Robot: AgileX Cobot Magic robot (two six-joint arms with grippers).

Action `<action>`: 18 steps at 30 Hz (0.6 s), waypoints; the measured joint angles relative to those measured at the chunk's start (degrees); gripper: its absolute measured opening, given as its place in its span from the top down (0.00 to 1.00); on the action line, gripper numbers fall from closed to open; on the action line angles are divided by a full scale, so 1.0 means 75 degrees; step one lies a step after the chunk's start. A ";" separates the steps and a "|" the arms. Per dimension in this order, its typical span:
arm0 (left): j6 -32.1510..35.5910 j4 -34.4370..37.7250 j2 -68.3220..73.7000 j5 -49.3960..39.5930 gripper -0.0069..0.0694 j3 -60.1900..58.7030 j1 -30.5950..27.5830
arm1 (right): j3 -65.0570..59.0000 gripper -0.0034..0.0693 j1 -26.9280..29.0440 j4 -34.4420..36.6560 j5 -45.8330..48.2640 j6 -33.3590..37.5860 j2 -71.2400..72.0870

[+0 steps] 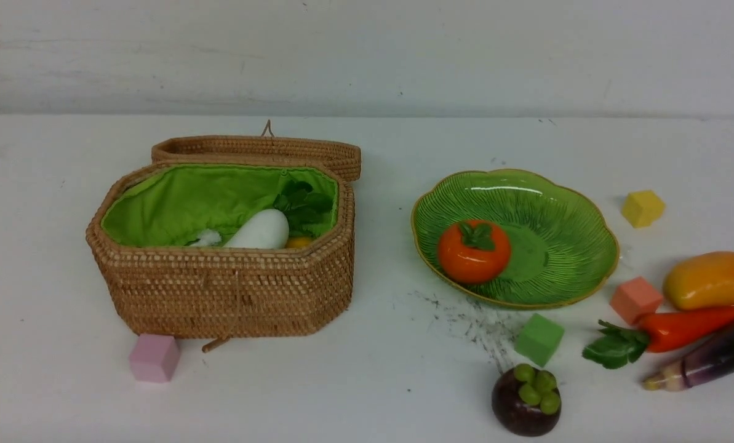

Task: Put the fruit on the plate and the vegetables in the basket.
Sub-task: Grab an eggplant with your right arm and place it in the basket on the left.

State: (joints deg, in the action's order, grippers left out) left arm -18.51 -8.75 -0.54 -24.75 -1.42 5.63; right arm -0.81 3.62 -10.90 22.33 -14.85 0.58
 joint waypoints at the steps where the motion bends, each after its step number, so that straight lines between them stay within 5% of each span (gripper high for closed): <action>1: 0.0000 -0.0002 0.0000 0.0000 0.91 0.0000 0.0000 | 0.0000 0.62 0.0000 0.0000 0.0000 0.0000 0.0000; 18: 0.0017 -0.0002 0.0000 0.0000 0.89 0.0000 0.0000 | 0.0000 0.62 0.0000 0.0000 0.0000 0.0000 0.0000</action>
State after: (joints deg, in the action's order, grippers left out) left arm -18.38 -8.77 -0.54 -24.75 -1.42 5.63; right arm -0.81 3.62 -10.90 22.33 -14.85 0.58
